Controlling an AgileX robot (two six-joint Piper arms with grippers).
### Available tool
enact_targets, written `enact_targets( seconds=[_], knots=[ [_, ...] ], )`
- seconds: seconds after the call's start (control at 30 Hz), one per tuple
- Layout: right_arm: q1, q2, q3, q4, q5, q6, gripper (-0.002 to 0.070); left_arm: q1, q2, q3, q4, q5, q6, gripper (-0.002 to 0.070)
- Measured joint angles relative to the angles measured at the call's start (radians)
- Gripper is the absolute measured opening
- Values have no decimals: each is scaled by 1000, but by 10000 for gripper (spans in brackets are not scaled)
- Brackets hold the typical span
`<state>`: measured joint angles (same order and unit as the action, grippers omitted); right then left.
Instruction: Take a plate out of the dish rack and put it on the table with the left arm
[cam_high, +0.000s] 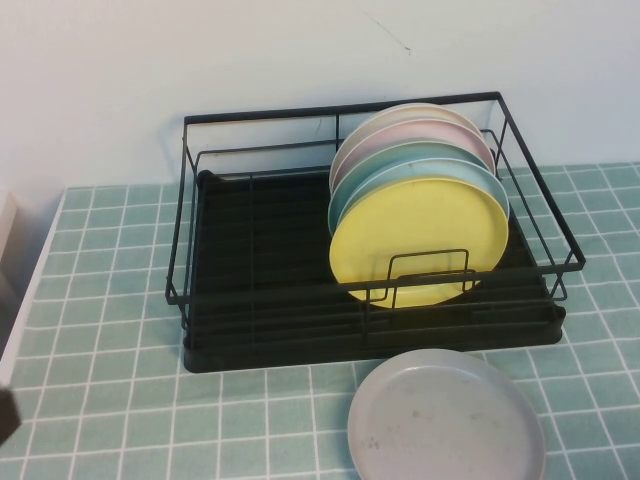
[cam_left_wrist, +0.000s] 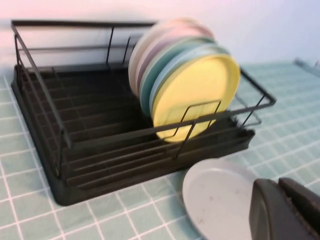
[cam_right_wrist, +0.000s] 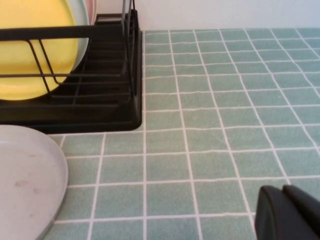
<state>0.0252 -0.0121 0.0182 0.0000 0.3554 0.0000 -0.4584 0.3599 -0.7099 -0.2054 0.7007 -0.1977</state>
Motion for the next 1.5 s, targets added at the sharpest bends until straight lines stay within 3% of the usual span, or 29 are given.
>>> enact_targets(
  seconds=[0.23, 0.47, 1.07, 1.17, 1.5],
  knots=[
    [0, 0, 0, 0, 0, 0, -1, 0, -264, 203, 47, -142, -13, -1],
    [0, 0, 0, 0, 0, 0, -1, 0, -291, 388, 205, -388, -13, -1],
    [0, 0, 0, 0, 0, 0, -1, 11, -291, 728, 215, -393, -13, -1],
    [0, 0, 0, 0, 0, 0, -1, 59, -291, 728, 213, -381, -39, -2],
    [0, 0, 0, 0, 0, 0, -1, 320, -315, 726, 213, -380, -49, -2]
  ],
)
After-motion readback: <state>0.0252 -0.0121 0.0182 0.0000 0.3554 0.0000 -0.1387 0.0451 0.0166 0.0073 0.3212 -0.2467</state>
